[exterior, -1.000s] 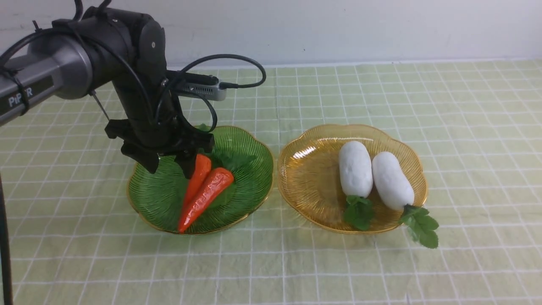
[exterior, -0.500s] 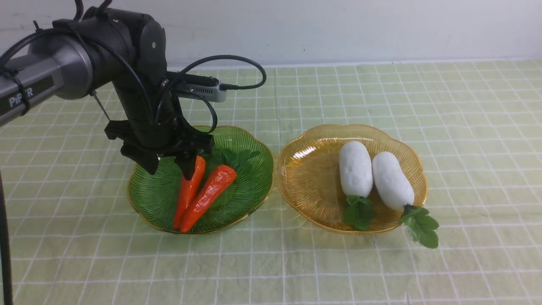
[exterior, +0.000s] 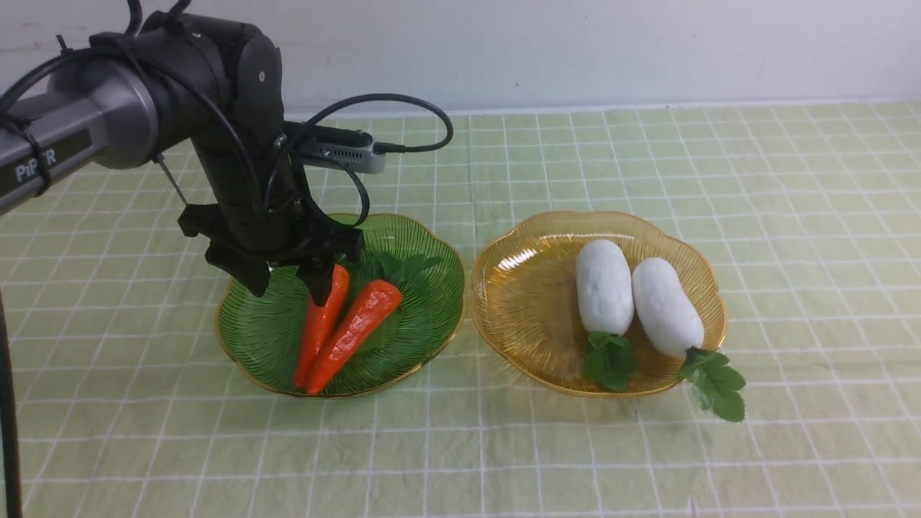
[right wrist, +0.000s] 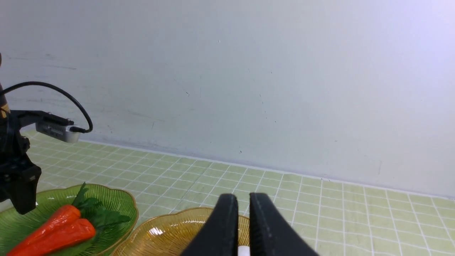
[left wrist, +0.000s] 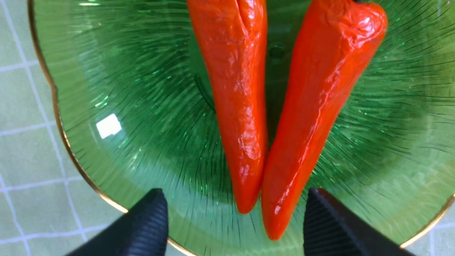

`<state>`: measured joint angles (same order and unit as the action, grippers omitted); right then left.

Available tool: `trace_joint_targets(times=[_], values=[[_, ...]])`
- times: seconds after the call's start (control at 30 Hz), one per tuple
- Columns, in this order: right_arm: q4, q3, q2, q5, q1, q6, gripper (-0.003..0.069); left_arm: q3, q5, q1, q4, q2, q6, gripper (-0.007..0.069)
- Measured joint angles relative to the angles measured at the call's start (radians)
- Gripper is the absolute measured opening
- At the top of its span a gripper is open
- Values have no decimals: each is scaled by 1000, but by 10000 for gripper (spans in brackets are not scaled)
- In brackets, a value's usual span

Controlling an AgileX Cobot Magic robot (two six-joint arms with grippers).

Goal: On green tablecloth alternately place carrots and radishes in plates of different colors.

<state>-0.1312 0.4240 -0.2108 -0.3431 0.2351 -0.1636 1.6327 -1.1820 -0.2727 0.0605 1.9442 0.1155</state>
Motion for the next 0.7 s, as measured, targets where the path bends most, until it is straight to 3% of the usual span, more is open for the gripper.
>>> trace_joint_targets(times=[0.53, 0.7], values=[[3, -65, 69, -2, -8, -1, 46, 0, -2, 0, 0, 0, -3, 458], [4, -181, 133, -2, -79, -1, 46, 0, -25, 0, 0, 0, -3, 454]])
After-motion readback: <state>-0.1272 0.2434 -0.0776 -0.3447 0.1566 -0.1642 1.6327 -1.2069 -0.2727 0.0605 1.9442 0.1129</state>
